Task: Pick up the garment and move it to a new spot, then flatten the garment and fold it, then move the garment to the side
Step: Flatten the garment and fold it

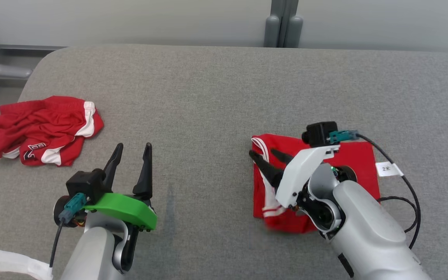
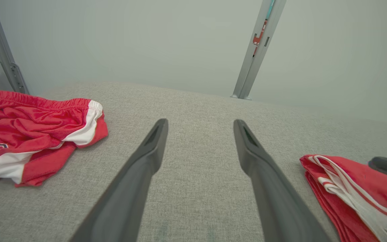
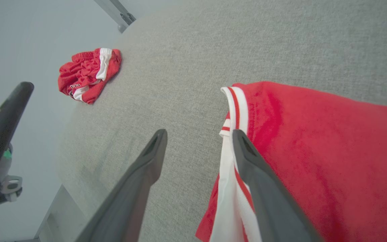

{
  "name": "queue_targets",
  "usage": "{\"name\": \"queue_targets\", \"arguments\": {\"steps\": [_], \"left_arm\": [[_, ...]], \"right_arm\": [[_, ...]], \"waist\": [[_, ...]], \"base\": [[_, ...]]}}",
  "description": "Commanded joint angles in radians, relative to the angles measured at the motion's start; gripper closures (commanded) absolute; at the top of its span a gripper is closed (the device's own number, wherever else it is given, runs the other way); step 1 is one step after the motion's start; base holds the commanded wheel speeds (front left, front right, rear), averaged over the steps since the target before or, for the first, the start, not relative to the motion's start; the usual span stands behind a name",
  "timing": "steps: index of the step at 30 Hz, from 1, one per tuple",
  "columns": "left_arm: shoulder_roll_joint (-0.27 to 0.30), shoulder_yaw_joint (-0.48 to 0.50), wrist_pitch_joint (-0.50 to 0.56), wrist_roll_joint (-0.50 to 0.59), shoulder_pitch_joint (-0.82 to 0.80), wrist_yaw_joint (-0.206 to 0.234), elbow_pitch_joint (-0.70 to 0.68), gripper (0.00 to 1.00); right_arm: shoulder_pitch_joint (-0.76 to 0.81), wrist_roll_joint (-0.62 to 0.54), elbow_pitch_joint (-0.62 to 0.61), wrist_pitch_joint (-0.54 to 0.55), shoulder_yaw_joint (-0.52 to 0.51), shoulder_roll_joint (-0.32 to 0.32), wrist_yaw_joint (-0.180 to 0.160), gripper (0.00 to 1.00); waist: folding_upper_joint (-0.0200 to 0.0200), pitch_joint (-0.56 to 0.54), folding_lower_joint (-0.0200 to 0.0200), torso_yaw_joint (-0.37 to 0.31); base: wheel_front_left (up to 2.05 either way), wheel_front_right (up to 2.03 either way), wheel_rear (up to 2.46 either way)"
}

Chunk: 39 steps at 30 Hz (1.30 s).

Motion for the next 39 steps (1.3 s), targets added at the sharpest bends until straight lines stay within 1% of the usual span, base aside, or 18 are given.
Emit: {"name": "queue_targets", "arguments": {"steps": [1, 3, 5, 10, 14, 16, 20, 25, 32, 39], "left_arm": [[0.008, 0.006, -0.003, -0.001, 0.013, -0.002, 0.001, 0.0], [0.009, 0.01, -0.003, 0.004, 0.02, -0.002, -0.004, 0.0], [0.01, 0.017, -0.003, 0.006, 0.031, -0.002, -0.008, 0.0], [0.009, 0.036, -0.003, 0.015, 0.053, -0.002, -0.02, 0.0], [0.012, 0.058, -0.003, 0.022, 0.073, -0.002, -0.033, 0.0], [0.012, 0.072, -0.003, 0.026, 0.084, -0.002, -0.044, 0.0], [0.01, 0.103, -0.003, 0.037, 0.113, -0.001, -0.062, 0.0], [0.002, 0.125, -0.003, 0.048, 0.14, -0.001, -0.081, 0.0], [-0.005, 0.164, -0.003, 0.059, 0.175, -0.002, -0.106, 0.0], [-0.011, 0.187, -0.003, 0.066, 0.201, -0.002, -0.106, 0.0]], "right_arm": [[-0.012, 0.016, -0.023, -0.046, -0.016, -0.003, 0.0, 0.0], [-0.008, 0.002, -0.048, -0.104, -0.046, -0.004, 0.0, 0.0], [0.011, -0.037, -0.074, -0.15, -0.091, -0.008, 0.0, 0.0], [0.1, -0.177, -0.179, -0.235, -0.216, -0.07, 0.0, 0.0], [0.198, -0.271, -0.262, -0.278, -0.285, -0.124, 0.0, 0.0], [0.241, -0.302, -0.287, -0.298, -0.314, -0.133, 0.0, 0.0], [0.309, -0.347, -0.318, -0.324, -0.325, -0.15, 0.0, 0.0], [0.357, -0.322, -0.322, -0.35, -0.302, -0.164, 0.0, 0.0], [0.373, -0.313, -0.309, -0.374, -0.294, -0.153, 0.0, 0.0], [0.376, -0.326, -0.29, -0.372, -0.316, -0.136, 0.0, 0.0]], "waist": [[0.0, -0.011, 0.0, -0.012], [0.0, -0.02, 0.0, -0.023], [0.0, -0.03, 0.0, -0.036], [0.0, -0.054, 0.0, -0.069], [0.0, -0.07, 0.0, -0.1], [0.0, -0.078, 0.0, -0.116], [0.0, -0.091, 0.0, -0.143], [0.0, -0.105, 0.0, -0.154], [0.0, -0.114, 0.0, -0.159], [0.0, -0.121, 0.0, -0.159]], "base": [[0.0, 0.0, 0.0], [0.0, 0.0, 0.0], [0.0, 0.0, 0.0], [0.0, 0.0, 0.0], [0.0, 0.0, 0.0], [0.0, 0.0, 0.0], [0.0, 0.0, 0.0], [0.0, 0.0, 0.0], [0.0, 0.0, 0.0], [0.0, 0.0, 0.0]]}}
